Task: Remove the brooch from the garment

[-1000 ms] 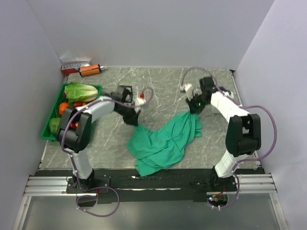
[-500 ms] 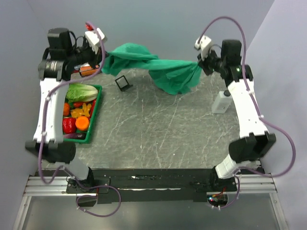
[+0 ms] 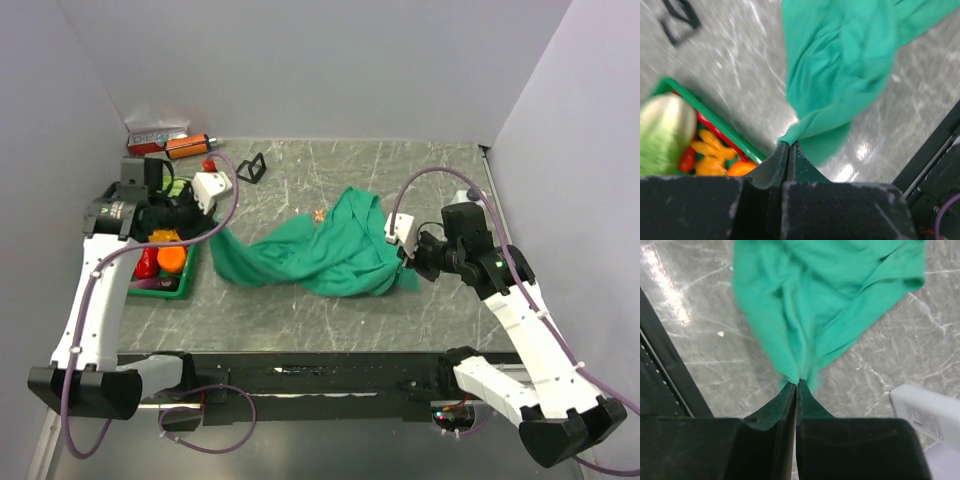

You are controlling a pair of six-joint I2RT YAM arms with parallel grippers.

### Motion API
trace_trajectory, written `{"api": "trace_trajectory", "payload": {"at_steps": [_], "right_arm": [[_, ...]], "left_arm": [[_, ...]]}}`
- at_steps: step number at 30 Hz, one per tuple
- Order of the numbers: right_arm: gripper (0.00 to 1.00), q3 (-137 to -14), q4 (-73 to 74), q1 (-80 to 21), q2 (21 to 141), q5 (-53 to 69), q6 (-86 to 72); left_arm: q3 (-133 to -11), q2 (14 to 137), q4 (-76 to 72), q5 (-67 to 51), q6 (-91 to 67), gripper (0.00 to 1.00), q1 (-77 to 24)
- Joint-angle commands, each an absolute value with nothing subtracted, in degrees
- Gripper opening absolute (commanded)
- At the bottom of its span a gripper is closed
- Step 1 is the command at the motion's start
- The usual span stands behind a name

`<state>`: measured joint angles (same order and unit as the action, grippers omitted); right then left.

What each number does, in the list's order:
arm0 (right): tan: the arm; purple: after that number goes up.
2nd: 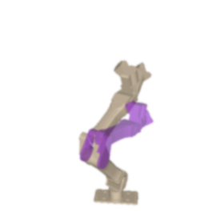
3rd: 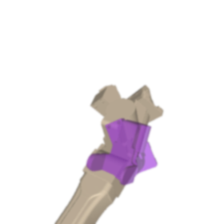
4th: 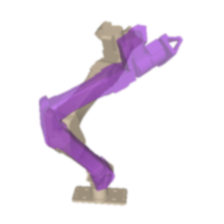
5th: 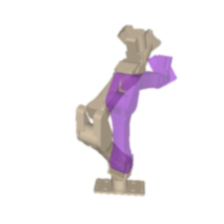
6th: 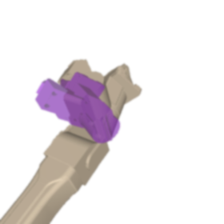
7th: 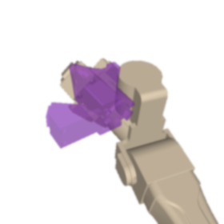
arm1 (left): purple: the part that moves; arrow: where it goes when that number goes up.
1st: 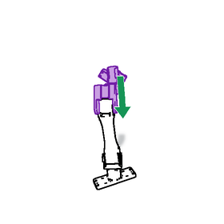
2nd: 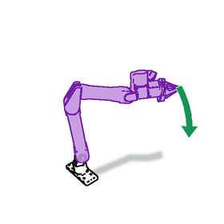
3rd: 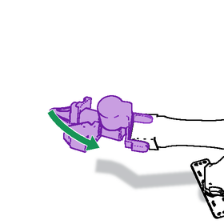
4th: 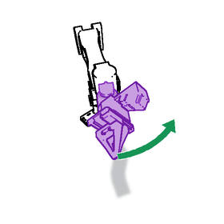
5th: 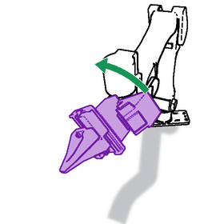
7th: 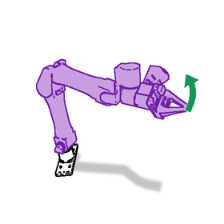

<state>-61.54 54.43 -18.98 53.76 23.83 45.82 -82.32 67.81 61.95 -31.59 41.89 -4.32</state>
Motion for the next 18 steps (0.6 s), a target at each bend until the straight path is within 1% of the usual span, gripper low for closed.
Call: {"api": "trace_trajectory", "payload": {"at_steps": [1,2,3,4,6,7,10,12,14,15,17,18], "right_arm": [[0.2,-67.7,48.6,-18.7,59.0,23.6,40.3],[0.28,-69.2,48.0,-18.6,60.5,23.4,39.8],[0.36,-72.0,47.4,-18.5,63.5,23.1,39.1],[0.43,-73.1,47.2,-17.8,64.8,23.2,39.0],[0.47,-74.7,46.4,-16.3,67.4,24.6,38.7],[0.52,-74.9,45.3,-14.3,68.0,25.7,38.5],[0.61,-74.4,42.2,-11.9,70.7,28.4,37.9],[0.61,-74.2,40.2,-12.0,74.7,26.8,36.7],[0.61,-75.7,37.0,-12.0,78.6,24.5,31.8],[0.61,-78.6,36.7,-12.0,83.5,24.0,30.1],[0.61,-82.3,37.2,-11.9,88.8,22.4,24.4],[0.61,-86.0,37.5,-11.9,94.0,22.1,22.5]], "left_arm": [[-78.4,69.4,55.0,-26.9,40.2,0.02,-4.0],[-78.0,70.7,50.1,-25.9,37.7,0.08,-4.0],[-78.1,71.3,49.0,-26.1,36.1,0.32,-4.0],[-78.4,71.9,48.4,-26.5,35.4,0.42,-4.0],[-78.1,72.4,47.2,-27.3,35.5,0.59,-4.0],[-77.6,72.3,46.6,-27.4,35.4,0.61,-4.0],[-75.0,71.5,45.6,-28.7,36.4,0.66,-4.0],[-71.7,71.7,42.9,-28.8,34.3,0.67,-4.1],[-68.7,73.6,41.1,-28.6,32.5,0.67,-4.2],[-67.9,74.3,39.2,-27.7,30.2,0.67,-4.5],[-66.7,77.1,37.4,-26.1,27.3,0.66,-4.9],[-66.6,78.0,36.8,-25.6,25.0,0.66,-5.1]]}}
